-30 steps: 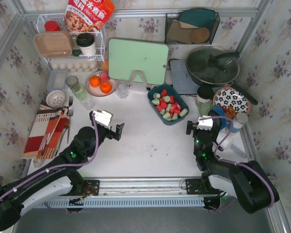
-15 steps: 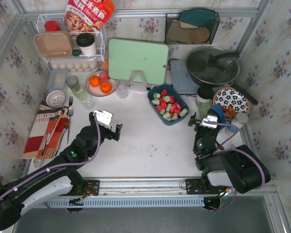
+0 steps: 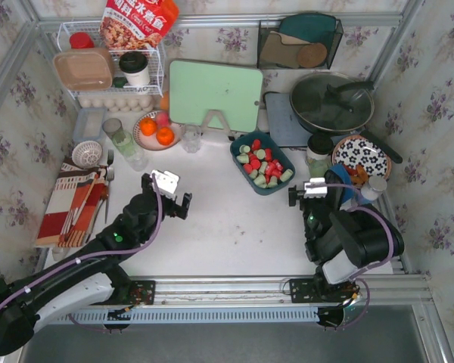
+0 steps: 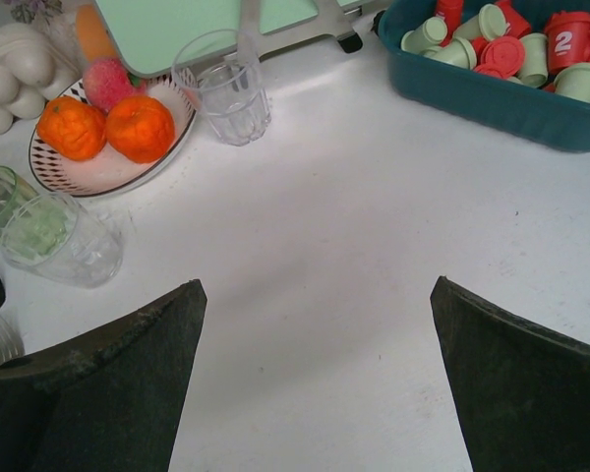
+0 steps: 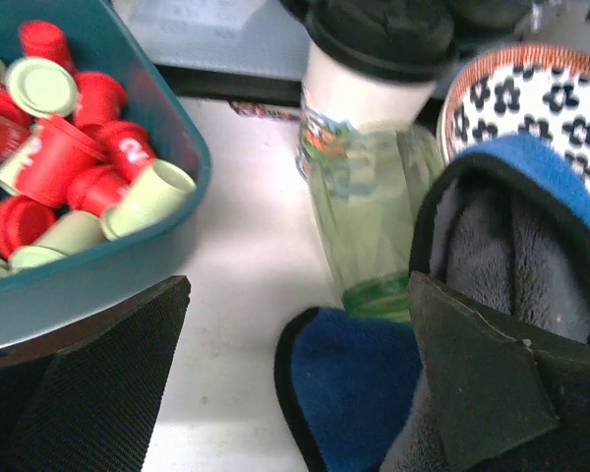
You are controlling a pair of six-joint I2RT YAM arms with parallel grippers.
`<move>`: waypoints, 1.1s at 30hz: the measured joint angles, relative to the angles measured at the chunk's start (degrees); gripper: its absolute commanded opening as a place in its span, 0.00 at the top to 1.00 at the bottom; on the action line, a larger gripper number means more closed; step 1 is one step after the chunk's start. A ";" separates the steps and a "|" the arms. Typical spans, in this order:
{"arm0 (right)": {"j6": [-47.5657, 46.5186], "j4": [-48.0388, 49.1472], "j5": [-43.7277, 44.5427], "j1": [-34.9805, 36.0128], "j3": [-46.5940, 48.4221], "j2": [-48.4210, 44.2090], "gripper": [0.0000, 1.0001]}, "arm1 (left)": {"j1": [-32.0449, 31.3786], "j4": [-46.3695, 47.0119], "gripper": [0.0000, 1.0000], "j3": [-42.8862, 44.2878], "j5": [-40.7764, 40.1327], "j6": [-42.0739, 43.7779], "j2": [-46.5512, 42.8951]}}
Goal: Mix the coffee capsules in the storage basket
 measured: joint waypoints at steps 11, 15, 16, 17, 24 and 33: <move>14.82 -0.52 -3.96 -13.90 4.02 -0.13 0.00 | 0.00 -1.36 0.01 0.00 -1.03 0.96 -0.72; 15.56 -4.74 -10.51 -14.14 9.18 -0.17 0.00 | 0.07 -1.29 0.01 -0.35 -2.23 1.49 -1.31; 15.15 -6.14 -12.68 -14.16 10.34 -0.20 0.00 | 0.11 -1.29 0.01 -0.44 -2.64 1.95 -1.22; 14.51 -7.17 -14.88 -14.23 11.02 -0.22 0.00 | 0.22 -1.18 0.01 -0.55 -3.37 2.58 -1.01; 13.25 -12.07 -20.96 -14.43 11.67 -0.13 0.00 | 6.03 1.73 0.01 -0.79 -7.39 5.42 3.85; 13.25 -13.49 -20.92 -14.40 12.17 -0.13 0.00 | 24.63 3.19 0.01 0.42 -6.73 2.05 15.28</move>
